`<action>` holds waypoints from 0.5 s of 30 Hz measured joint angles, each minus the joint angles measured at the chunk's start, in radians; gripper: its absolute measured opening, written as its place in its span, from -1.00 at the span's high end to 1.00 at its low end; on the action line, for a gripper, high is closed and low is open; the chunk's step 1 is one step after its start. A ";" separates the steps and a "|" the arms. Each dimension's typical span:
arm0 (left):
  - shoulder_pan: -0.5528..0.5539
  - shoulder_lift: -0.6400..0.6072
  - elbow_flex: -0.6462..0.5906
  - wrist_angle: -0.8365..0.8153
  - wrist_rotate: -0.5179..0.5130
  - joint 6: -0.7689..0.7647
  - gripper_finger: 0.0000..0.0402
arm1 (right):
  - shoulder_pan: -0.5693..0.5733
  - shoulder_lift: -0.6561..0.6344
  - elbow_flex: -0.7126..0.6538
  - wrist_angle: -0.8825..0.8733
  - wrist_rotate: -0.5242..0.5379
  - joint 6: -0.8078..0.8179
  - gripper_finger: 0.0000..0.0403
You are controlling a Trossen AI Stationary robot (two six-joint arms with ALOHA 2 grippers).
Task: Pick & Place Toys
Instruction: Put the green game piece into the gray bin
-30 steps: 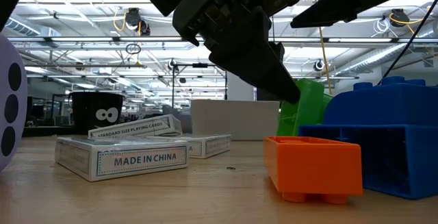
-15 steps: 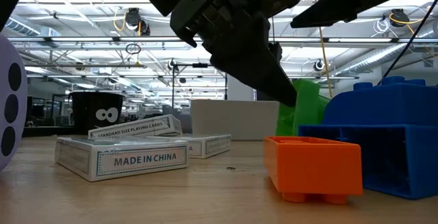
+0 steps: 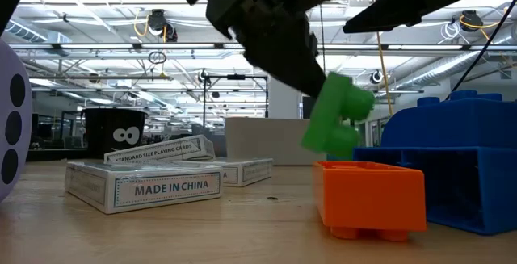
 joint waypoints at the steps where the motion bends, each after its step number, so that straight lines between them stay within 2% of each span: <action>1: 0.002 -0.013 0.000 -0.004 -0.012 0.006 0.92 | 0.000 0.000 -0.001 0.000 0.000 0.000 -0.27; 5: 0.012 -0.094 0.000 -0.037 -0.089 0.060 0.97 | 0.000 0.000 -0.001 0.002 0.000 0.000 -0.27; 11: 0.033 -0.246 0.000 -0.055 -0.268 0.124 0.89 | 0.000 0.000 -0.001 0.000 0.000 0.000 -0.27; 15: 0.055 -0.330 0.002 -0.053 -0.380 0.192 0.95 | 0.000 0.000 0.000 0.000 0.000 0.000 -0.27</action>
